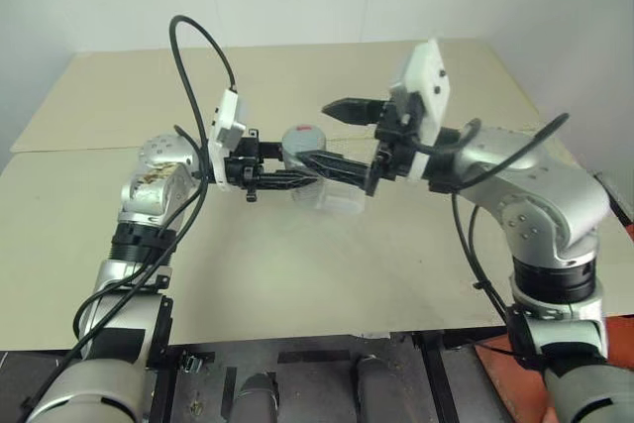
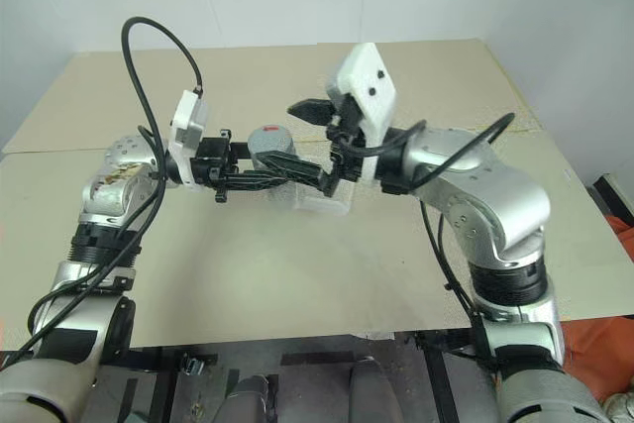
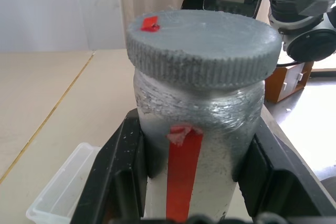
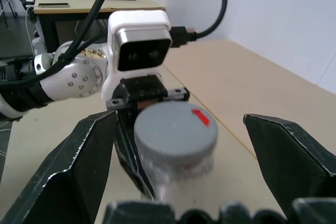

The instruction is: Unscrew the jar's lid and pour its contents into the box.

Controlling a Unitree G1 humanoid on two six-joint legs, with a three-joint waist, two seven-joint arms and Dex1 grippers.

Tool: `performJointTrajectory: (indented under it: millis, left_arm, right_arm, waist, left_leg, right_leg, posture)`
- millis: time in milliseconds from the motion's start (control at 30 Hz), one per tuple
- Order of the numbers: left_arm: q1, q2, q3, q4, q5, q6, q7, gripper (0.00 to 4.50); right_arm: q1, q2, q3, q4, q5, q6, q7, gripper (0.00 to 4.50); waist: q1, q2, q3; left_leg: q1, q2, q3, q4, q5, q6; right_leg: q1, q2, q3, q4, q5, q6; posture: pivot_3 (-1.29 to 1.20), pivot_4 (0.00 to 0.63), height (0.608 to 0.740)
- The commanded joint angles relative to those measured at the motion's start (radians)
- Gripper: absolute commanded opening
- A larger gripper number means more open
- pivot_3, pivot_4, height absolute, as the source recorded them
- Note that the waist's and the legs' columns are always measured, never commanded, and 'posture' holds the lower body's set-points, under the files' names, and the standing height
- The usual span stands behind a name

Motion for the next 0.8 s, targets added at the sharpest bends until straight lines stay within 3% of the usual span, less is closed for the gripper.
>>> performJointTrajectory:
  millis: [33,400,800]
  left_arm:
    - [-0.029,0.002,0.003,-0.016,-0.002,-0.013,-0.007,1.91]
    - [-0.020,0.022,0.009,-0.034,-0.003,-0.003,-0.013,1.91]
    - [-0.017,0.040,0.012,-0.026,-0.003,-0.009,-0.018,1.91]
  right_arm:
    - [-0.035,0.023,0.013,0.002,-0.029,-0.015,-0.026,4.47]
    - [-0.063,0.085,0.042,0.068,-0.079,-0.022,-0.031,4.47]
    - [-0.033,0.021,-0.015,0.044,-0.060,-0.006,-0.009,4.47]
  waist:
    - [0.000,0.000,0.000]
    - [0.000,0.000,0.000]
    - [0.000,0.000,0.000]
  left_leg:
    - [0.000,0.000,0.000,0.000,0.000,0.000]
    - [0.000,0.000,0.000,0.000,0.000,0.000]
    - [0.000,0.000,0.000,0.000,0.000,0.000]
  right_leg:
    - [0.000,0.000,0.000,0.000,0.000,0.000]
    - [0.000,0.000,0.000,0.001,0.000,0.000]
    - [0.000,0.000,0.000,0.000,0.000,0.000]
  posture:
    - [0.00,0.150,0.740]
    - [0.00,0.150,0.740]
    - [0.00,0.150,0.740]
